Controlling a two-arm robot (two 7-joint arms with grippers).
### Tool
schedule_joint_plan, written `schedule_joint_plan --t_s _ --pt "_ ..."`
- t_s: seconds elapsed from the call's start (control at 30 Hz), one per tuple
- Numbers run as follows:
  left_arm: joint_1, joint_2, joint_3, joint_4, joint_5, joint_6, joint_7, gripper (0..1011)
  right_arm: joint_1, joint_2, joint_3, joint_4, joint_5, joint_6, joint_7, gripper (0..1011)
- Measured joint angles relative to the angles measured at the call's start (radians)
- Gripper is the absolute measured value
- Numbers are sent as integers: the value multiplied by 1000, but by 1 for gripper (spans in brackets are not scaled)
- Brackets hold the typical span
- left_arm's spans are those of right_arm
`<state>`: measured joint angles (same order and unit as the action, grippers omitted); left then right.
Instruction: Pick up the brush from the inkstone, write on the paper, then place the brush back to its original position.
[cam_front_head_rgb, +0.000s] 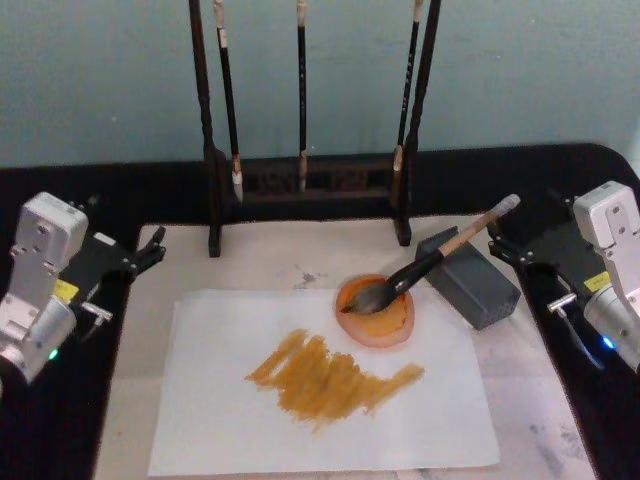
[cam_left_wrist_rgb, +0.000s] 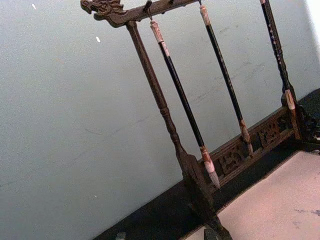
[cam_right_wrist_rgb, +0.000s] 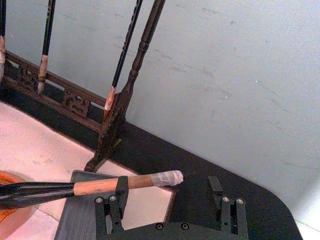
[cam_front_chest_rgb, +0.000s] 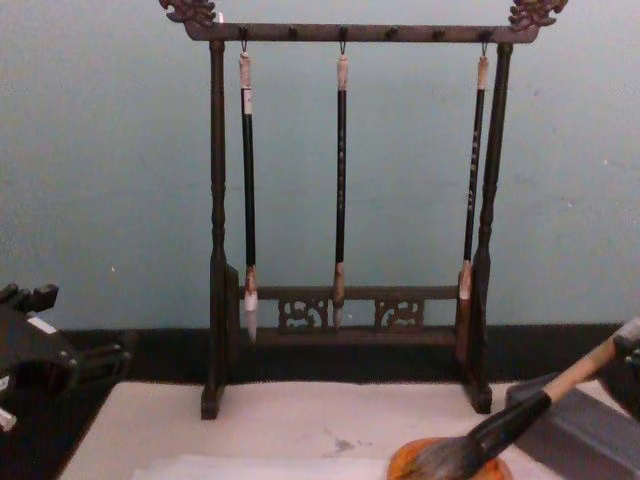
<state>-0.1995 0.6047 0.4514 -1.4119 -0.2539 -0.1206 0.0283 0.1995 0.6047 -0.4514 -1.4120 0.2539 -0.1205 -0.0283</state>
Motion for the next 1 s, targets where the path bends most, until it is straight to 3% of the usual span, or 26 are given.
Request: schedule_joint_plan --t_s 1.0 --pt "0 0 0 0 0 0 0 1010 0 0 0 0 0 0 0 1000"
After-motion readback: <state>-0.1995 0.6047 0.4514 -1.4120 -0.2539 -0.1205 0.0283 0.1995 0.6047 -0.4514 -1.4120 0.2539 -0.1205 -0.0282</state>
